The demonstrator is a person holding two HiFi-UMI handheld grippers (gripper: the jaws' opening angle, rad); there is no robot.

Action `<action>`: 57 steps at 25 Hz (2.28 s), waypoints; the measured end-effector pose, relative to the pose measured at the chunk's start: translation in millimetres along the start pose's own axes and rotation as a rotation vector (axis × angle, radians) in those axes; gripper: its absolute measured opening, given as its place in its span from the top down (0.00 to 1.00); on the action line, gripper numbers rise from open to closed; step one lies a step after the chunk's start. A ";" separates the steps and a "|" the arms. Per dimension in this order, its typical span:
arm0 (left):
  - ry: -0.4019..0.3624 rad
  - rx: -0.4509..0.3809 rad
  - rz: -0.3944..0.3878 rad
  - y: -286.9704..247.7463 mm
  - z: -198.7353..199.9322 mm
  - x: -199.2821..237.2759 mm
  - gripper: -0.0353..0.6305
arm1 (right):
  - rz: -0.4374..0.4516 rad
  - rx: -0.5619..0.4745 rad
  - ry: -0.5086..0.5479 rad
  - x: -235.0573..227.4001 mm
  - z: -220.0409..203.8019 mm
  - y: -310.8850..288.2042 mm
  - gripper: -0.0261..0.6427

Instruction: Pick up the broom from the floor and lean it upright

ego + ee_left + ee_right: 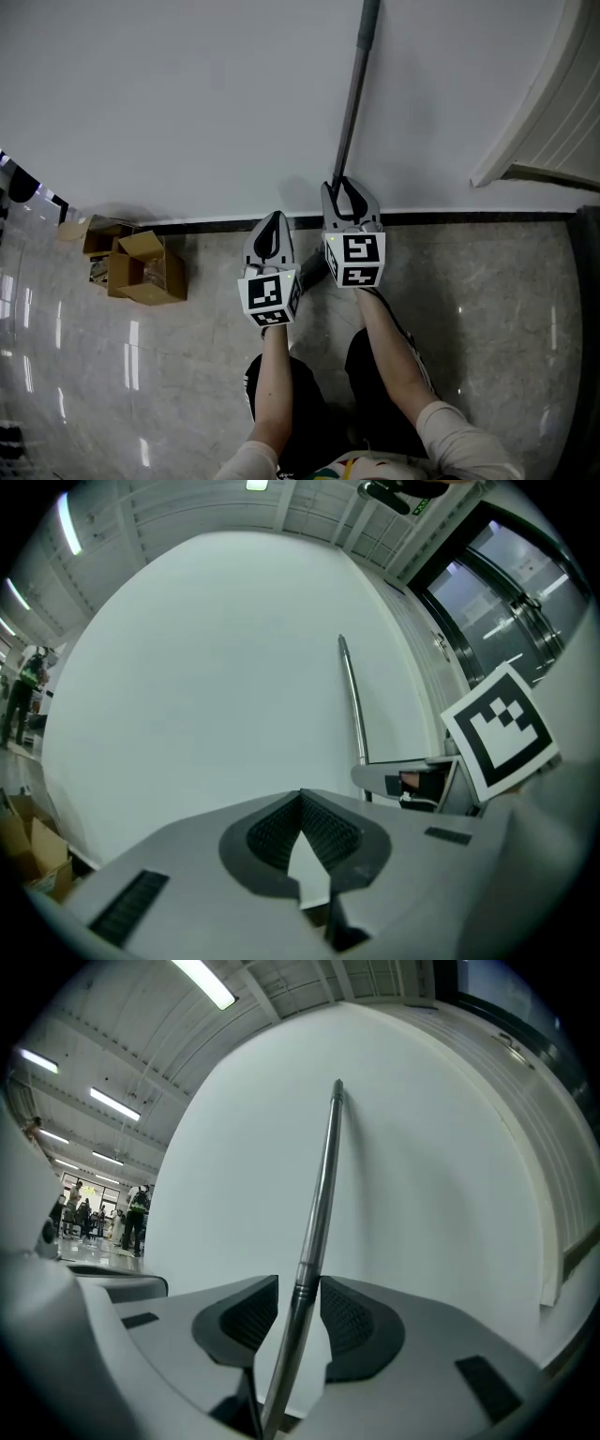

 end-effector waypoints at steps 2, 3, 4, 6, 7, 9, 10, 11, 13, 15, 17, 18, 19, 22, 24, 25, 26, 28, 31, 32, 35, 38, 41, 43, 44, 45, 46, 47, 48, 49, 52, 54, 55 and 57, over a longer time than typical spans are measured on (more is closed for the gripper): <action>-0.038 -0.004 0.001 0.6 1.8 -1.0 0.88 | 0.006 -0.003 -0.011 1.7 -1.7 -2.6 0.73; -0.065 -0.003 0.001 0.6 2.3 -2.2 0.88 | 0.011 -0.002 -0.013 3.0 -2.7 -4.2 0.70; -0.096 0.002 -0.003 0.4 1.9 -3.7 0.88 | 0.014 -0.001 -0.009 4.5 -3.3 -5.5 0.69; -0.159 0.022 -0.017 -0.6 -1.3 -8.0 0.88 | 0.015 0.001 0.004 6.5 -4.3 -7.1 0.67; -0.185 0.032 -0.025 -1.3 -2.9 -10.4 0.88 | 0.015 0.005 0.005 6.9 -5.4 -7.6 0.67; -0.205 0.038 -0.036 -2.2 -3.8 -13.6 0.88 | 0.021 0.020 -0.007 6.8 -9.7 -8.9 0.67; -0.194 0.035 -0.038 -2.3 -3.3 -13.5 0.88 | 0.024 0.029 -0.013 6.8 -12.2 -9.8 0.67; -0.175 0.030 -0.037 -2.2 -2.6 -12.3 0.88 | 0.026 0.035 -0.018 6.7 -14.7 -10.7 0.67; -0.136 0.020 -0.029 -1.4 -1.6 -8.0 0.88 | 0.029 0.043 -0.028 5.3 -18.7 -11.8 0.67; -0.102 0.013 -0.020 -0.8 -1.2 -3.3 0.88 | 0.029 0.042 -0.054 2.6 -21.1 -12.4 0.67; -0.066 0.005 -0.015 -1.4 -0.9 1.7 0.88 | 0.033 0.036 -0.080 -0.1 -20.7 -13.7 0.67; -0.053 0.002 -0.014 -1.8 -0.9 3.8 0.88 | 0.034 0.033 -0.087 -1.2 -19.9 -14.1 0.67; -0.047 0.003 -0.012 -1.8 -1.5 5.4 0.88 | 0.035 0.031 -0.088 -2.2 -19.3 -13.9 0.67; -0.056 0.018 -0.007 -0.8 -6.1 8.7 0.88 | 0.039 0.026 -0.080 -3.9 -17.9 -11.2 0.67; -0.047 0.023 -0.003 -0.4 -8.4 12.4 0.88 | 0.044 0.022 -0.075 -4.5 -16.2 -9.1 0.67; -0.035 0.022 0.000 -0.3 -8.8 14.4 0.88 | 0.046 0.021 -0.071 -5.1 -15.3 -8.1 0.67; -0.022 0.019 0.004 -0.5 -8.8 16.3 0.88 | 0.046 0.021 -0.068 -6.2 -14.3 -7.3 0.67; 0.001 0.010 0.012 -1.6 -8.2 18.8 0.88 | 0.051 0.025 -0.064 -9.0 -12.8 -5.8 0.67; 0.016 0.006 0.012 -3.1 -8.0 17.0 0.88 | 0.076 0.052 -0.090 -13.3 -11.9 1.4 0.68; 0.020 0.008 0.008 -3.2 -8.2 14.8 0.88 | 0.073 0.058 -0.110 -16.0 -10.9 6.1 0.68; 0.037 0.016 0.003 -1.9 -6.6 9.0 0.88 | 0.009 0.090 -0.168 -25.4 -10.0 22.5 0.68; 0.080 0.009 -0.004 1.2 0.5 1.6 0.88 | -0.039 0.104 -0.207 -30.5 -9.6 39.2 0.75; 0.057 -0.008 -0.039 3.4 10.7 -13.6 0.88 | -0.047 0.078 -0.207 -33.4 -2.3 48.2 0.93; 0.013 0.010 -0.048 3.4 9.8 -20.5 0.88 | -0.033 0.078 -0.176 -31.3 -1.1 48.5 0.94; 0.003 0.021 -0.049 2.8 8.1 -21.9 0.88 | -0.024 0.085 -0.159 -30.0 -1.9 48.0 0.94; 0.004 0.028 -0.047 2.1 6.9 -22.3 0.88 | -0.016 0.092 -0.146 -28.9 -3.0 47.8 0.94; 0.012 0.029 -0.044 1.8 6.5 -22.0 0.88 | -0.010 0.098 -0.138 -28.1 -4.1 47.9 0.94; 0.023 0.026 -0.040 2.0 6.8 -21.2 0.88 | -0.003 0.101 -0.138 -27.4 -4.9 48.5 0.94; 0.034 0.022 -0.036 2.8 7.4 -20.1 0.88 | 0.005 0.103 -0.146 -26.4 -5.4 49.5 0.94; 0.044 0.019 -0.032 3.6 7.6 -19.3 0.88 | 0.016 0.104 -0.157 -25.2 -5.9 50.7 0.94; 0.066 0.012 -0.028 3.1 6.7 -19.3 0.88 | 0.056 0.114 -0.161 -20.6 -7.9 52.0 0.94; 0.072 0.009 -0.027 2.0 6.1 -20.7 0.88 | 0.079 0.122 -0.111 -17.0 -8.5 52.7 0.94; 0.079 0.006 -0.024 2.1 6.4 -20.6 0.88 | 0.084 0.124 -0.083 -15.5 -8.4 53.5 0.94; 0.109 -0.010 -0.017 3.2 9.4 -19.1 0.88 | 0.081 0.128 -0.052 -14.3 -8.3 55.2 0.94</action>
Point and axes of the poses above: the fingertips, and each gripper's own axes: y backward along the fingers, x to its left, z out of its top, the point moved 3 cm from there along y, backward along the fingers, and after that the axes turned 1 degree about -z, right-handed, at the moved point
